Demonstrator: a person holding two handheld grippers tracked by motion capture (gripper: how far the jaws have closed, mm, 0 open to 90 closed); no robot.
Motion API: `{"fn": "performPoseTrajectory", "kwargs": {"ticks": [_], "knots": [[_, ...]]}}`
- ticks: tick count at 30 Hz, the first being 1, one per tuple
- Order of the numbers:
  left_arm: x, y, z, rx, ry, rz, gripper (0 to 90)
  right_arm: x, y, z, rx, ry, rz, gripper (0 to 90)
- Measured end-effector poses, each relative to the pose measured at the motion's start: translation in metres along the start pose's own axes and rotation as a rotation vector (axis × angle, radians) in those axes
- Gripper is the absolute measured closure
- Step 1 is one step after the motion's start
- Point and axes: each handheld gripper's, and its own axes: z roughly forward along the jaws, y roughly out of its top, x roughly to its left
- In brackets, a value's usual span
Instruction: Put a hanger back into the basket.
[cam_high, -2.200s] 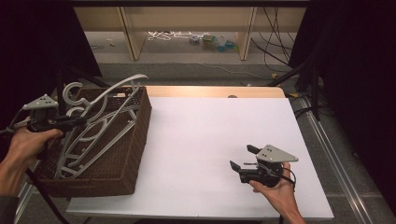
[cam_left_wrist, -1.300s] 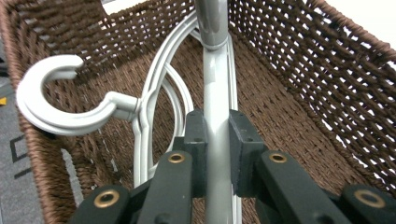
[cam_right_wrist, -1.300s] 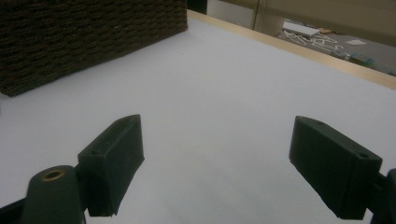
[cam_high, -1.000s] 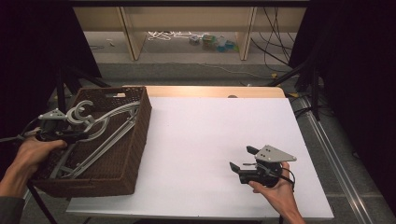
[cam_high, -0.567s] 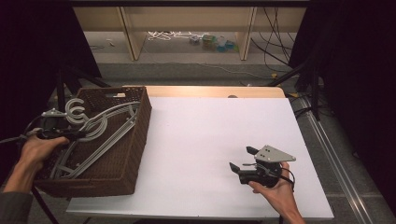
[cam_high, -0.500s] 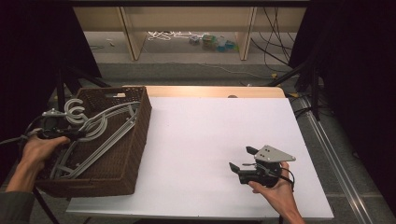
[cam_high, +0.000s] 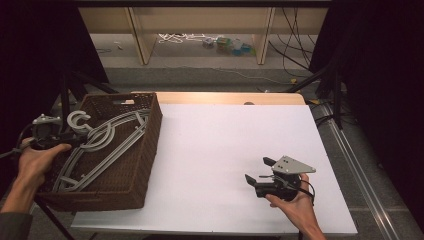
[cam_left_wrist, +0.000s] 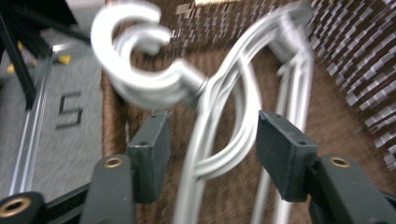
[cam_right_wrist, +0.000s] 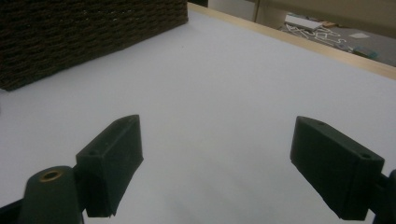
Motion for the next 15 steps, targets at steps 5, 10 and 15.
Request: {"fn": "performPoseTrajectory", "kwargs": {"ticks": [5,10,15], "knots": [[-0.021,0.004,-0.014,-0.103,-0.032,-0.028,35.6,0.000,0.000,0.000,-0.008,-0.005,0.003,17.7],[-0.040,0.004,-0.025,-0.162,-0.084,-0.036,30.9,0.000,0.000,0.000,-0.030,-0.003,0.005,17.7],[-0.075,0.002,-0.032,-0.218,-0.173,-0.006,28.5,0.000,0.000,0.000,-0.030,-0.005,0.003,17.7]]}}
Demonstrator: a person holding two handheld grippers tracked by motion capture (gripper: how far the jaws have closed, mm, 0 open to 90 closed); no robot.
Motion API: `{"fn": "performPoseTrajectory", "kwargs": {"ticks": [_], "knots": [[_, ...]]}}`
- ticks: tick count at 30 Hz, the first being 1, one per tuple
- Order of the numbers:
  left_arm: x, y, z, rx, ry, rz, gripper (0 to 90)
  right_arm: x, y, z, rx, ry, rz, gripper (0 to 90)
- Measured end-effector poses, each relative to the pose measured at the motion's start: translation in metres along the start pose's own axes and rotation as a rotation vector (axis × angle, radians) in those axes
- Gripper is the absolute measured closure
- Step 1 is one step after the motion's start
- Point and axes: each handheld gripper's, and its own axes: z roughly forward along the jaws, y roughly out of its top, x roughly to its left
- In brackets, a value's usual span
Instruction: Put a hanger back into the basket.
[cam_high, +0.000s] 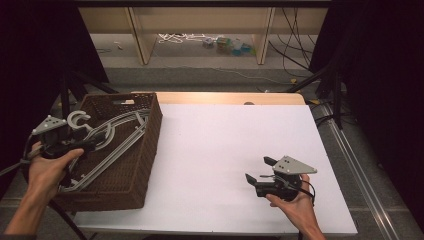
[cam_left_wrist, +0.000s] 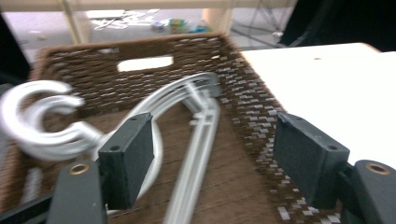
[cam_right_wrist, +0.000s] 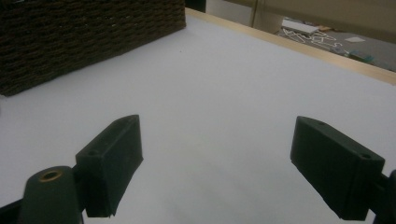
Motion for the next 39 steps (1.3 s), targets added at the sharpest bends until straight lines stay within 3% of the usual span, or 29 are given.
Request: {"fn": "performPoseTrajectory", "kwargs": {"ticks": [9,20,26,35,39], "knots": [[-0.041,-0.005,0.007,-0.038,-0.095,0.040,24.2,0.001,0.000,0.000,0.003,-0.006,-0.004,17.7],[-0.074,-0.010,0.013,-0.094,-0.185,0.051,23.8,-0.001,-0.002,0.001,0.008,0.009,0.002,17.6],[-0.093,-0.011,0.020,-0.103,-0.225,0.064,23.7,0.000,-0.001,0.000,-0.003,0.012,0.002,17.7],[-0.132,-0.023,0.031,-0.097,-0.337,0.146,22.1,0.002,-0.001,-0.001,-0.001,0.015,0.008,17.7],[-0.140,-0.028,0.033,-0.106,-0.358,0.141,21.7,0.001,-0.001,0.000,-0.012,0.016,-0.003,17.7]]}}
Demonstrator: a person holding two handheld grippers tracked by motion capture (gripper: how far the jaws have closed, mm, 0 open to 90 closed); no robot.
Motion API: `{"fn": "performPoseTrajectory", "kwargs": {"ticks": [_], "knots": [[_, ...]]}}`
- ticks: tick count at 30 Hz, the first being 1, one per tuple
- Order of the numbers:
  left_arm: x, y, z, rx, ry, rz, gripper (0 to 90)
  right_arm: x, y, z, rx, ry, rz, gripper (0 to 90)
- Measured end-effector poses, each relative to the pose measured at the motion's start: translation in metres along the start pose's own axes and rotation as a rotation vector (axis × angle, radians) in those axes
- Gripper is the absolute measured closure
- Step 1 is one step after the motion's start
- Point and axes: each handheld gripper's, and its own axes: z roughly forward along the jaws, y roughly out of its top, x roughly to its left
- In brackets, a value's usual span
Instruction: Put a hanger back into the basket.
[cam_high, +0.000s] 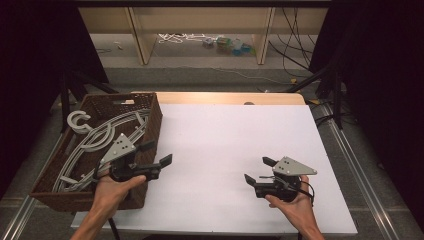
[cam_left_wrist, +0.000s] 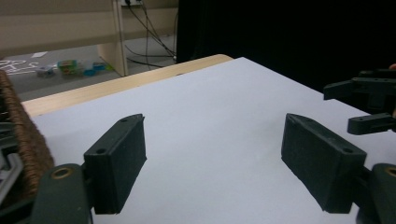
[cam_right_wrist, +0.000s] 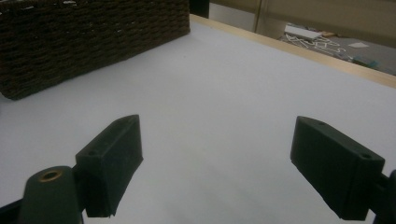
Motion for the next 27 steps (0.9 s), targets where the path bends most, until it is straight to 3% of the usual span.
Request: {"fn": "performPoseTrajectory", "kwargs": {"ticks": [2,7,17,19,22,23,24,26,27], "knots": [[-0.003,-0.004,0.003,-0.011,-0.019,0.021,21.4,0.001,0.000,-0.001,0.011,-0.004,0.015,17.7],[-0.009,-0.015,0.007,-0.016,-0.008,0.020,21.3,0.002,0.000,-0.001,0.002,-0.008,0.007,17.7],[-0.025,-0.035,0.008,-0.020,-0.036,0.026,18.0,0.012,-0.003,-0.010,-0.003,-0.002,0.014,17.6],[-0.030,-0.042,0.007,-0.021,-0.037,0.073,17.2,0.013,-0.004,-0.012,-0.010,-0.003,0.028,17.6],[-0.032,-0.049,0.009,-0.033,-0.045,0.066,16.4,0.013,-0.006,-0.015,-0.027,-0.004,0.019,17.3],[-0.032,-0.051,0.008,-0.028,-0.032,0.084,16.4,0.014,-0.006,-0.017,-0.018,-0.004,0.028,17.2],[-0.032,-0.055,0.008,-0.033,-0.015,0.085,16.4,0.015,-0.006,-0.018,-0.025,-0.010,0.033,16.8],[-0.032,-0.060,0.008,-0.026,-0.015,0.077,16.4,0.017,-0.007,-0.019,-0.016,0.003,0.042,16.6],[-0.031,-0.061,0.009,-0.025,-0.020,0.066,16.4,0.017,-0.008,-0.019,-0.037,-0.001,0.028,16.6]]}}
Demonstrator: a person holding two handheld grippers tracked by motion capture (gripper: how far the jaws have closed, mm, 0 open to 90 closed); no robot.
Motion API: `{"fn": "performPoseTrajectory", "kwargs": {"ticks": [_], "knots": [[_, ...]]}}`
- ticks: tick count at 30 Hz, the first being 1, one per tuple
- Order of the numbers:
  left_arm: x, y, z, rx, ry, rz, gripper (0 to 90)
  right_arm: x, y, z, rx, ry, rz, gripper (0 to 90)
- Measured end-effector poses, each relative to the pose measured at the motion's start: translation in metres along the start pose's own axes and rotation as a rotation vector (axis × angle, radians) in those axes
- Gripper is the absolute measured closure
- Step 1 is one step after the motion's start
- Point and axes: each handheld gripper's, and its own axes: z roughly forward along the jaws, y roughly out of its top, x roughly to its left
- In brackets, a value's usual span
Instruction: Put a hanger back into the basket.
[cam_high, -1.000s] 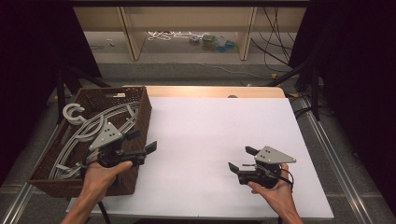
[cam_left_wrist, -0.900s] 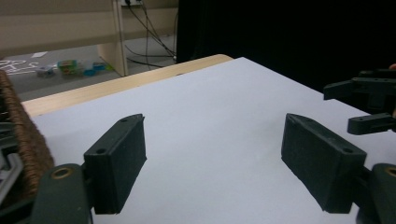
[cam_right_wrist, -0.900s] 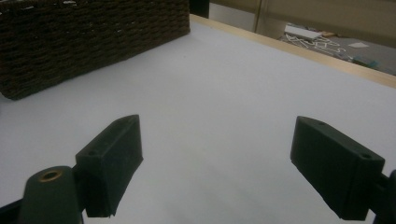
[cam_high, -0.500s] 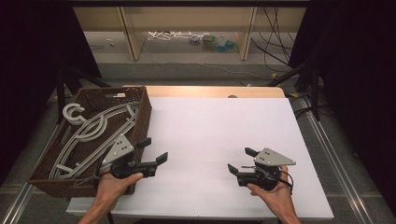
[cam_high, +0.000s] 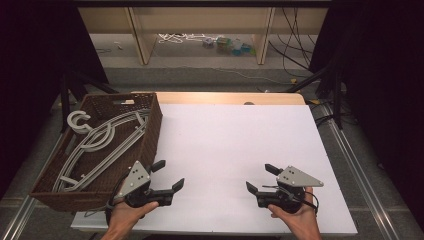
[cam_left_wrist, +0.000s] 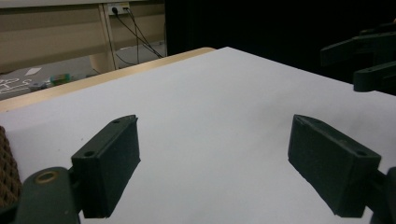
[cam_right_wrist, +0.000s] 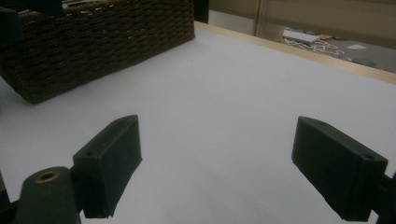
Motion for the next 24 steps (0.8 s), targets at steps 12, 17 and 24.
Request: {"fn": "performPoseTrajectory", "kwargs": {"ticks": [12,17,24], "knots": [[0.0015,-0.0013,-0.0021,-0.005,0.015,-0.013,16.6,0.0090,-0.0018,-0.0040,0.012,0.011,0.000,16.6],[0.0008,-0.0015,-0.0015,-0.006,0.009,-0.006,16.6,0.0101,-0.0030,-0.0027,0.019,0.015,-0.003,16.6],[0.0008,-0.0017,-0.0022,-0.007,0.014,-0.013,16.6,0.0094,-0.0028,-0.0025,0.007,-0.002,-0.014,16.6]]}}
